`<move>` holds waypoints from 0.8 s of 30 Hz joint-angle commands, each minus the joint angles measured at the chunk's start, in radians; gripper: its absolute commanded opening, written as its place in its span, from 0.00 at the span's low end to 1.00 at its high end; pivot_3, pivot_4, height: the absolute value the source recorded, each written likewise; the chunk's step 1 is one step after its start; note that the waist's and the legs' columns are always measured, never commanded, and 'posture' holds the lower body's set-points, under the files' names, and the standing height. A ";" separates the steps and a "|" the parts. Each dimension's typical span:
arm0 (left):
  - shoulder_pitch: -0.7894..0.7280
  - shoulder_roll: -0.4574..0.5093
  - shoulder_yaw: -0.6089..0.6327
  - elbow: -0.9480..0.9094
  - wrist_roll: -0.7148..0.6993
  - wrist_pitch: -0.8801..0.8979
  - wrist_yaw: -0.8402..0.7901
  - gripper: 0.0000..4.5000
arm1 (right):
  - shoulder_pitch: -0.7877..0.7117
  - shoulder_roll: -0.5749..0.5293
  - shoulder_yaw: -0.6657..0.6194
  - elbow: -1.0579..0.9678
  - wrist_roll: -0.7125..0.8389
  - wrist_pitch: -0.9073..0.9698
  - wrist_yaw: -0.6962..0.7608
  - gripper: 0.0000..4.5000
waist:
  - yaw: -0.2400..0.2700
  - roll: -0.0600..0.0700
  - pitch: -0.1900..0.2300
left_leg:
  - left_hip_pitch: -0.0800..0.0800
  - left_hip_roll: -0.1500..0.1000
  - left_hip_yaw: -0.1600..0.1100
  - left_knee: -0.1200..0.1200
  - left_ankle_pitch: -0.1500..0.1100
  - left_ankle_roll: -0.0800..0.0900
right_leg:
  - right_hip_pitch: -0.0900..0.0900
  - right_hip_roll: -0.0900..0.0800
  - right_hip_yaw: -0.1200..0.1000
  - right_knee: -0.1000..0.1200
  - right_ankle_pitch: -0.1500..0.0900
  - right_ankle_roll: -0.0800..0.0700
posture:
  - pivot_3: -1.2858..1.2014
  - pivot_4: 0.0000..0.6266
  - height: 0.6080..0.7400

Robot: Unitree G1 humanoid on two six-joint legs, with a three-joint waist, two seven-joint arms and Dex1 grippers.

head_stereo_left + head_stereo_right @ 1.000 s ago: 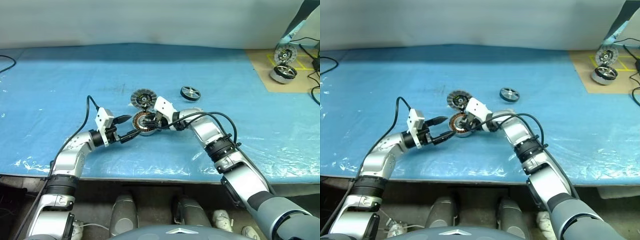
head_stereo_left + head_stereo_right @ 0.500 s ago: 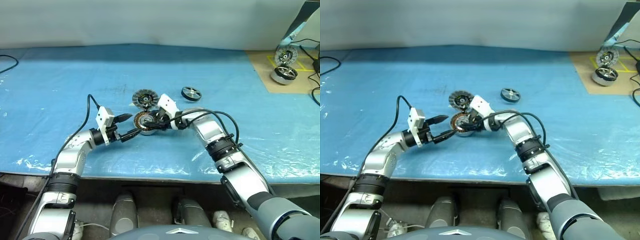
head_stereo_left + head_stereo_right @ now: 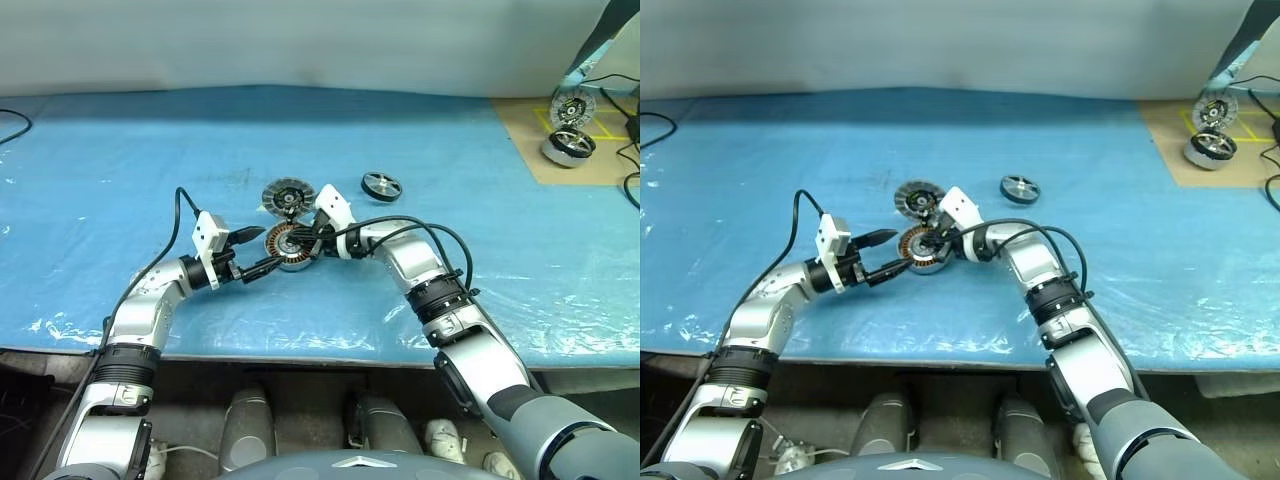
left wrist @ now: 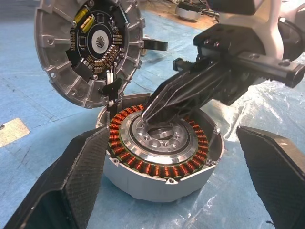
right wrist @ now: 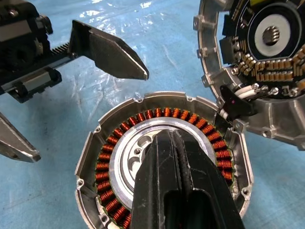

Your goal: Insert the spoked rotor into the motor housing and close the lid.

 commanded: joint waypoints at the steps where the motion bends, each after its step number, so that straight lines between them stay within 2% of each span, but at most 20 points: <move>1: -0.010 -0.001 0.004 -0.013 -0.003 -0.011 0.001 1.00 | -0.005 -0.003 0.018 -0.031 0.001 0.008 0.029 0.01 | 0.000 0.000 0.000 | 0.000 0.000 0.000 0.000 0.000 0.000 | 0.000 0.000 0.000 0.000 0.000 0.000 | 0.52 0.24 1.00; 9: -0.003 -0.002 0.005 -0.022 -0.003 -0.009 0.004 1.00 | 0.041 -0.028 0.084 -0.065 -0.025 0.002 0.078 0.01 | -0.001 0.000 0.000 | 0.001 0.000 0.000 0.000 0.000 0.000 | 0.001 0.000 0.000 0.000 0.001 0.002 | 0.52 0.24 1.00; 16: 0.005 0.004 0.003 -0.034 -0.002 -0.004 0.002 1.00 | 0.045 -0.025 0.120 0.016 -0.096 -0.068 0.028 0.01 | -0.001 0.000 0.000 | 0.002 0.000 0.000 0.000 0.000 0.000 | 0.002 0.000 0.000 0.000 0.000 0.001 | 0.52 0.24 1.00; 24: 0.005 0.003 0.003 -0.023 0.000 -0.008 0.001 1.00 | 0.054 -0.065 0.279 0.127 -0.322 -0.239 -0.068 0.01 | -0.003 0.003 -0.002 | 0.018 0.000 0.002 -0.002 0.000 -0.001 | 0.016 0.000 0.003 -0.004 -0.001 -0.002 | 0.52 0.24 1.00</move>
